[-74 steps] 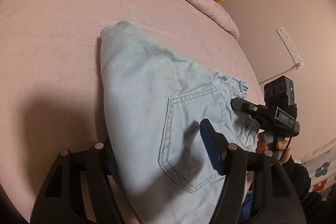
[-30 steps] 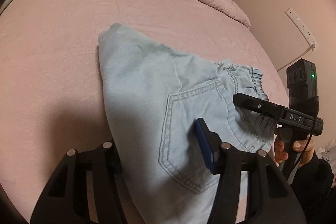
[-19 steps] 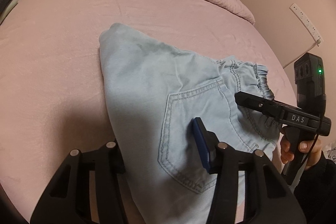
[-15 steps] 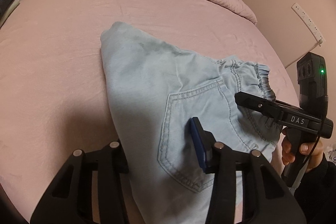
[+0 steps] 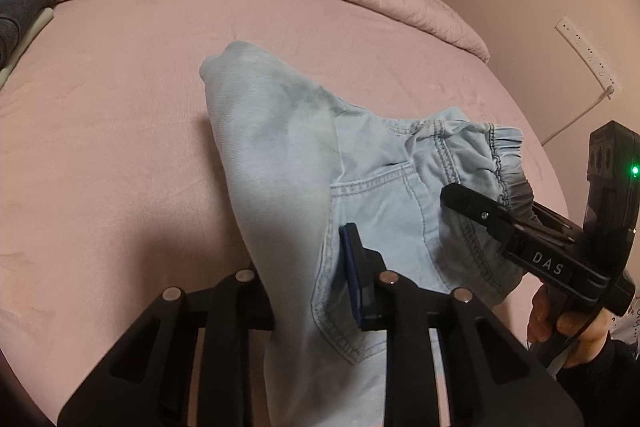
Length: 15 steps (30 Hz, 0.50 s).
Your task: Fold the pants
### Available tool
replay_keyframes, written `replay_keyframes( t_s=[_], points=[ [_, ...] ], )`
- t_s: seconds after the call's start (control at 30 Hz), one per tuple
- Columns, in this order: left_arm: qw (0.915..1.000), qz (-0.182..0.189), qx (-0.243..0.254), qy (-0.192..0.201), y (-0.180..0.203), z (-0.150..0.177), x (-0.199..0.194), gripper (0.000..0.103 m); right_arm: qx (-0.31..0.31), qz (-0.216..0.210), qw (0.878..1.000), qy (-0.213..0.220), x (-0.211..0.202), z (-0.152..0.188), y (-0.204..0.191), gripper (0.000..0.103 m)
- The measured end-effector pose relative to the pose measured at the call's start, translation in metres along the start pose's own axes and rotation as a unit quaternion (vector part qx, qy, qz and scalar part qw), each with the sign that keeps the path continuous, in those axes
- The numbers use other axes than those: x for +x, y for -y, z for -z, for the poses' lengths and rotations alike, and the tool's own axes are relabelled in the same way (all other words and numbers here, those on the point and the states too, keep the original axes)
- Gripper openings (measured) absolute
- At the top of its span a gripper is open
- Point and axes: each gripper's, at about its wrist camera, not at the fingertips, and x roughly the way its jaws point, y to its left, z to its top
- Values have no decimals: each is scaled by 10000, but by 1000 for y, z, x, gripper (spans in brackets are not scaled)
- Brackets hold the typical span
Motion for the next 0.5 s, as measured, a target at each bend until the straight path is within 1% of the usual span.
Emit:
replay_keyframes(
  t_s=[0.13,0.3,0.5],
  points=[
    [10000,13,-20,59,3,3,-10,21,-43,44,9998,181,-9,1,-7,45],
    [9998,-12,40,181,10,7,-27,21,-153,84,9992,367,-22,8,-19,43],
    [9991,29,136,408,16,13,-49,21,-249,-23,9983,529,-38,12,-37,43]
  ],
)
